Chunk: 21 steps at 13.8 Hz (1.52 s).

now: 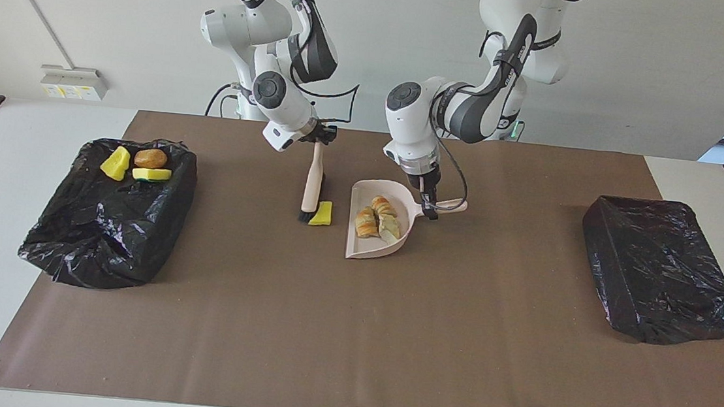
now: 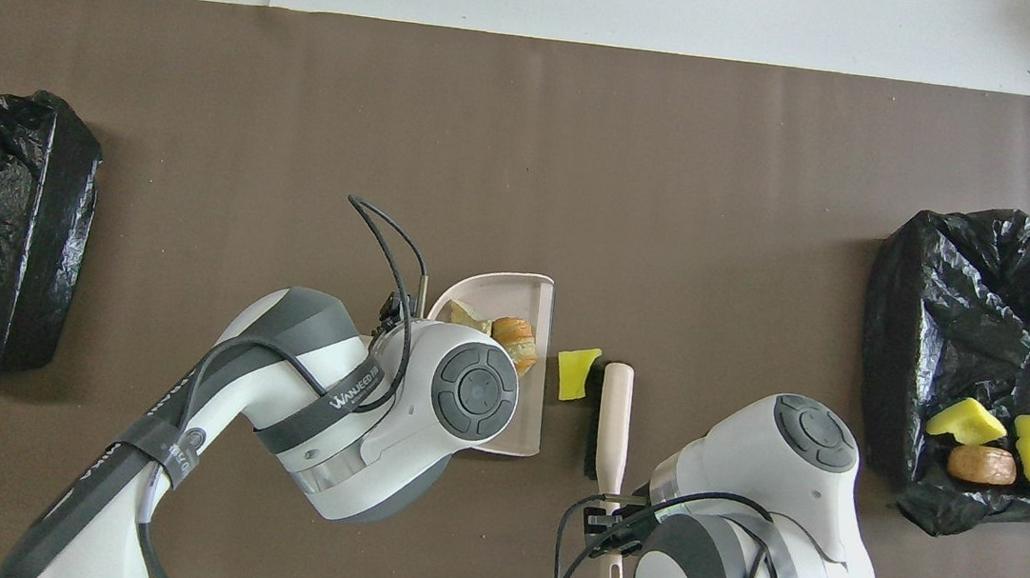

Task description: Sweep and dump trash in bin

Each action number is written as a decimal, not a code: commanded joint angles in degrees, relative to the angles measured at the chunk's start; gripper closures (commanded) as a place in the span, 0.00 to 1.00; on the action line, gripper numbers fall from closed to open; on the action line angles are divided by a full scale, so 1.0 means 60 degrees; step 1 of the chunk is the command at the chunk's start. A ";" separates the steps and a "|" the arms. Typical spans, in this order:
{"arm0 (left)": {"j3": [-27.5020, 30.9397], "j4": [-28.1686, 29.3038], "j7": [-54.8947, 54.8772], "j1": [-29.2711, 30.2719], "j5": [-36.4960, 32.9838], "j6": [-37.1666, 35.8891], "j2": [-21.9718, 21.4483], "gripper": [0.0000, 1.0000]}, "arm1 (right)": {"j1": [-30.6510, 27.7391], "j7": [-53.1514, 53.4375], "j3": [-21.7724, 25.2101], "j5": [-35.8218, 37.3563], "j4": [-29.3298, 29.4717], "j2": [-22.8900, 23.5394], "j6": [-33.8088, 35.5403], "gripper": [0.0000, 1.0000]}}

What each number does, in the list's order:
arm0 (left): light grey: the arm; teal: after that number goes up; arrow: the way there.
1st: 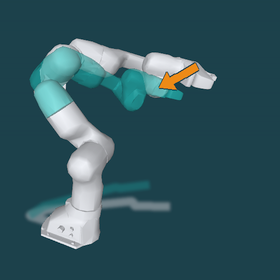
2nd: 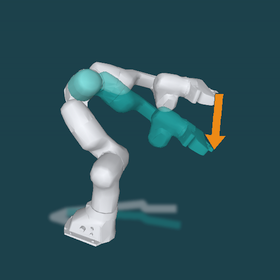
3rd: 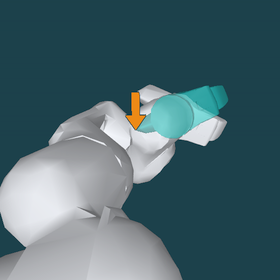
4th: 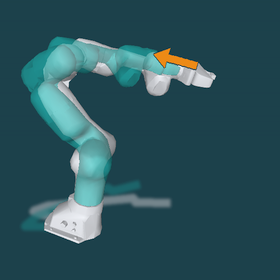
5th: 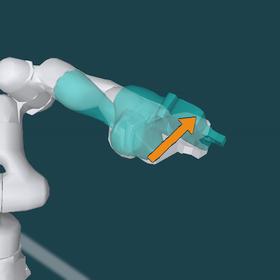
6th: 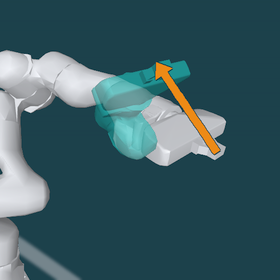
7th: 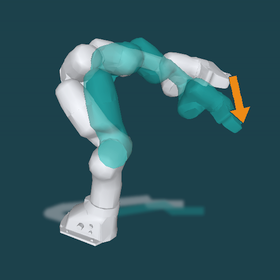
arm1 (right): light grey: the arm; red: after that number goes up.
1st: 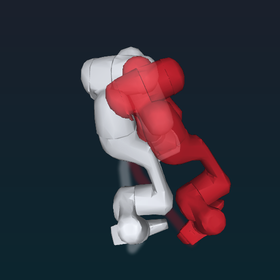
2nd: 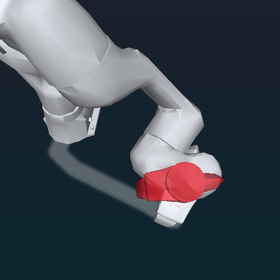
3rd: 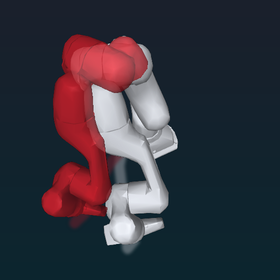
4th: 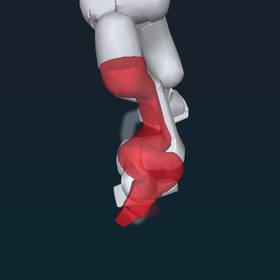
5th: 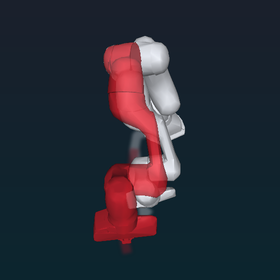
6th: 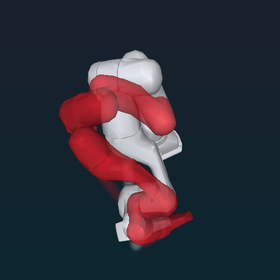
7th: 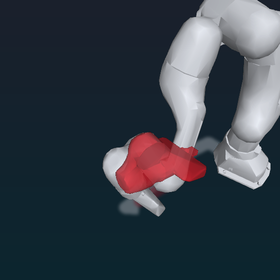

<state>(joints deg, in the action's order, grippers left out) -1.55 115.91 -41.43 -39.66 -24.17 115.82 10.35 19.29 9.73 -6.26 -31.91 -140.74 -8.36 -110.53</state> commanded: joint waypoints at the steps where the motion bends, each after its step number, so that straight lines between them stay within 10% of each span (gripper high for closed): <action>1: 0.0097 0.0076 0.0152 -0.0158 -0.0322 -0.0421 -0.0040 1.00 | 0.0139 -0.0683 0.0019 -0.1008 0.0414 0.0308 -0.0065 1.00; 10: 0.0053 0.0750 0.0094 0.0544 -0.0234 0.1145 -0.0084 1.00 | 0.0257 -0.2256 0.0062 -0.4541 0.0955 0.0192 0.0504 1.00; 21: 0.0053 0.0852 -0.0010 0.0971 0.0425 0.1776 0.0019 1.00 | 0.0682 0.0225 0.0004 0.2090 0.1602 -0.0029 0.1444 1.00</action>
<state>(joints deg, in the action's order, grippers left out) -1.14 119.66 -41.63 -34.21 -22.24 124.14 10.41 24.00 11.17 -6.28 -25.59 -130.65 -7.85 -102.15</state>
